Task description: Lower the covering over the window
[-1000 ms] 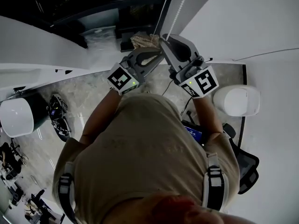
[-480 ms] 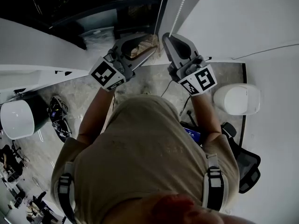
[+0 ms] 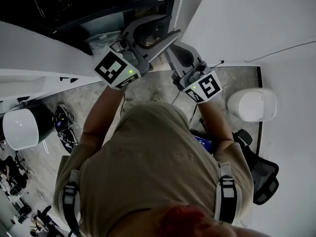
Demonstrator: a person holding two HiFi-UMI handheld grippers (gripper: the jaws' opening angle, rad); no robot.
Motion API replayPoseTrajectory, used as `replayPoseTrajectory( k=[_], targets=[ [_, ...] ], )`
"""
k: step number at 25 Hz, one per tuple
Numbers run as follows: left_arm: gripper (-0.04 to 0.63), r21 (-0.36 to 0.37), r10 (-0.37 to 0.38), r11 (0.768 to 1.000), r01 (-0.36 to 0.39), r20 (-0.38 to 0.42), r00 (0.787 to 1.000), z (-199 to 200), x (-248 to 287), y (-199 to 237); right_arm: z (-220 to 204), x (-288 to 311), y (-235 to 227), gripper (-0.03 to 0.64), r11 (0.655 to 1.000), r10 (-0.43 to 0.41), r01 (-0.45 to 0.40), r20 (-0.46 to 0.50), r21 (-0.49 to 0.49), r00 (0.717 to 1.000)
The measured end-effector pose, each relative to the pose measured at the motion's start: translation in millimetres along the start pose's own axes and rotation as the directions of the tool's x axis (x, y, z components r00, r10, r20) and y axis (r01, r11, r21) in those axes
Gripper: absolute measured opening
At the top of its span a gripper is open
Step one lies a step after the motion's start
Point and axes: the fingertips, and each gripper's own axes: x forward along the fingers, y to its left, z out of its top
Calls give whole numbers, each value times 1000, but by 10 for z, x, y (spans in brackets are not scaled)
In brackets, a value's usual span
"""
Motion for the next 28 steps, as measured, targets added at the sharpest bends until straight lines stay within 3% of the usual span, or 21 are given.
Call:
replayPoseTrajectory(
  k=[5,7,11,13,15,16,18,22,28],
  targets=[
    [138,-44,32,998,-33,-16,999,-130,67,172,-120,49,-160,18,1000,-18,18,-28,-8,999],
    [103,-44,25,999,-26,-15,1000,-176,71,171,-165,56,-195,18,1000,-19,19,-36,5,999],
    [38,-24,17,1000,-17,-2,1000,-154,135,-21,-142,-57,-181,18,999,-25,26,-46,29,999],
    [34,-18,33,999,-33,14,999,-130,120,-17,-123,-75,-206,18,999,-42,42,-60,0,997],
    [34,32,53,998,-53,16,998,-110,52,-1,-177,-81,-245,19,997,-64,60,-89,-48,994],
    [35,67,62,996,-63,10,998,-115,-2,-8,-222,-105,-279,34,995,-83,77,-95,-60,992],
    [35,100,85,991,-86,12,996,-160,-160,-7,-264,-207,-383,150,988,-148,144,-64,-63,987],
    [35,13,179,984,-179,7,984,-441,-592,185,-173,-323,-487,164,962,-243,244,22,-122,970],
    [35,-83,297,949,-304,-88,951,-916,-1142,371,-369,-121,-306,164,982,-160,156,-26,-109,987]
  ],
)
